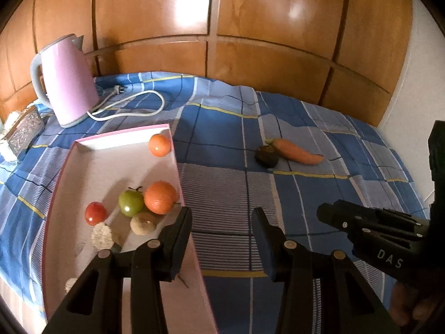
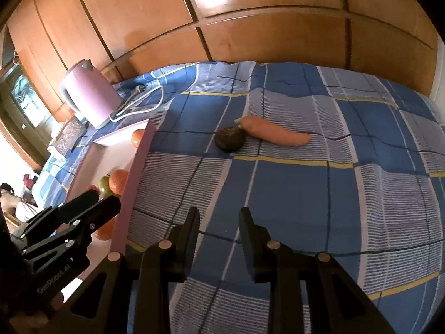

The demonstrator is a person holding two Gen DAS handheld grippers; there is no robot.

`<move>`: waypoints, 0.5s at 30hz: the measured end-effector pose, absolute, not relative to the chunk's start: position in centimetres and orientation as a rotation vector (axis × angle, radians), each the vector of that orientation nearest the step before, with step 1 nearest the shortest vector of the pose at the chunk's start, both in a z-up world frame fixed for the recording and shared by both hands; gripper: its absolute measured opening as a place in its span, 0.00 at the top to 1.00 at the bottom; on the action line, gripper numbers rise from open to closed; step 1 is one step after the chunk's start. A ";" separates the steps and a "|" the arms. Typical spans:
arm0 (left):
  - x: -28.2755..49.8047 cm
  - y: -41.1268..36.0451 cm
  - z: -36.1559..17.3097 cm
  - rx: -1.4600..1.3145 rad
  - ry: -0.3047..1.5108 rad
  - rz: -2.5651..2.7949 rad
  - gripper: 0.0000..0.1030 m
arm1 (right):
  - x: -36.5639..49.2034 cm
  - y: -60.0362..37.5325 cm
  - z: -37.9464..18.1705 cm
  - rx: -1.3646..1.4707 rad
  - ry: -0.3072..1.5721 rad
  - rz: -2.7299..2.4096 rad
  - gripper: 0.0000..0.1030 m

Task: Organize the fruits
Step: 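Withdraw both open tools from the tray toward the dark fruit and carrot, then grasp the dark round fruit with the left tool while the right tool grasps the carrot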

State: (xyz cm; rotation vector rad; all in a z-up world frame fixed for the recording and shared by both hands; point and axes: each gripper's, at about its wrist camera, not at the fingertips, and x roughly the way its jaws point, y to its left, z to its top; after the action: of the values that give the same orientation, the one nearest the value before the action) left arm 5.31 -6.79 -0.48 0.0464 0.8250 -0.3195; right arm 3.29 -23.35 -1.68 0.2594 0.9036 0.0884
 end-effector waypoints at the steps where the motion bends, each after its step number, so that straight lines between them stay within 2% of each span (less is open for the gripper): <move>1: 5.3 -7.0 -0.6 0.048 0.828 -0.323 0.56 | 3.3 -23.5 -1.8 0.261 0.906 0.086 0.72; 15: 6.2 -9.2 -2.2 0.073 0.869 -0.352 0.56 | 4.3 -26.2 -2.8 0.272 0.923 0.028 0.72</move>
State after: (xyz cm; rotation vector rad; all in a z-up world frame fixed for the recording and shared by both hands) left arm 6.23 -9.25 -2.16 0.0734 0.8689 -0.3520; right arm 4.31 -26.18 -2.76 0.2723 0.9229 0.0284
